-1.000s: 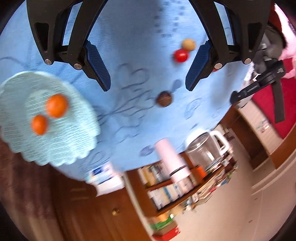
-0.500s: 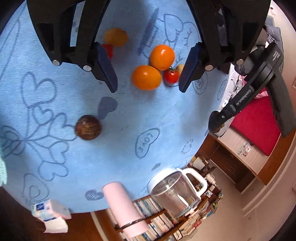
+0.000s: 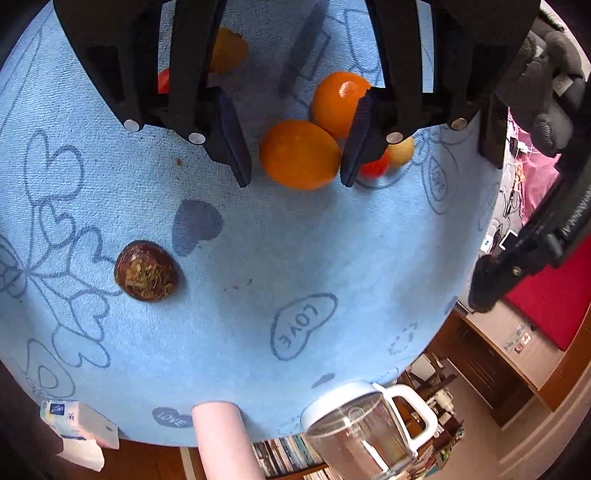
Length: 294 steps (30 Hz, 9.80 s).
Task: Organize fruits
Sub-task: 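Grasp an orange with the right gripper while the left holds the passion fruit, then lower the orange into the mint basket and open the right gripper, then carry the passion fruit into the basket and open the left gripper, then move both grippers back from the basket over the loose fruits, then reach the right gripper to the yellow fruit while the left approaches the tan fruit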
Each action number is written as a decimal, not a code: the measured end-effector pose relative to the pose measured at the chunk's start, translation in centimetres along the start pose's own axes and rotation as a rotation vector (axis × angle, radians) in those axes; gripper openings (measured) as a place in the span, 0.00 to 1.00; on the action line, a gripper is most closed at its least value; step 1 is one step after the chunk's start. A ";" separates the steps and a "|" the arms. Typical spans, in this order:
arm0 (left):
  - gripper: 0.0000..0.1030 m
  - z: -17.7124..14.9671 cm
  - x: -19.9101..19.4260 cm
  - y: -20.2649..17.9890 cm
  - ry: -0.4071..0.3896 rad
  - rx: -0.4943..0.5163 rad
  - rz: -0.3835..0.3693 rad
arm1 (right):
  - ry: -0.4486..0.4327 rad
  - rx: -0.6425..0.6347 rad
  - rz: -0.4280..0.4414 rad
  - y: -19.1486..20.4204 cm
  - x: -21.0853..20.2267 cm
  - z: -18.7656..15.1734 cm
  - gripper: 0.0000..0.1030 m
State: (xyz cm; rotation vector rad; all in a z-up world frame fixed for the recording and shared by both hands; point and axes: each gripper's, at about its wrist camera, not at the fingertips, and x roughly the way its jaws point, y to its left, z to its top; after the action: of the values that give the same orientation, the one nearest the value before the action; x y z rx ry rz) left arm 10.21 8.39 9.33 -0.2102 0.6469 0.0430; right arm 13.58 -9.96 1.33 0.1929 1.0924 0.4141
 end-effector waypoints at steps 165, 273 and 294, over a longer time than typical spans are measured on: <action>0.91 -4.2 0.0 -27.0 -0.111 0.516 -0.151 | -0.844 0.422 -0.588 -24.8 -20.9 -8.9 0.73; 0.91 -7.0 -8.4 -7.8 -0.173 0.338 0.134 | -0.472 -0.236 -0.224 -1.9 -11.9 -10.1 0.90; 0.91 -8.0 -6.5 -6.0 -0.136 0.386 0.178 | -0.401 -0.250 -0.230 -1.3 -8.7 -9.4 0.90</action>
State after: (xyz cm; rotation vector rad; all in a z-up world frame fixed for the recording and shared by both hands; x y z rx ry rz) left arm 0.93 1.03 8.06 0.2214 0.5249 0.1019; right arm 2.09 -15.21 3.76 -0.0703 0.6516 0.2853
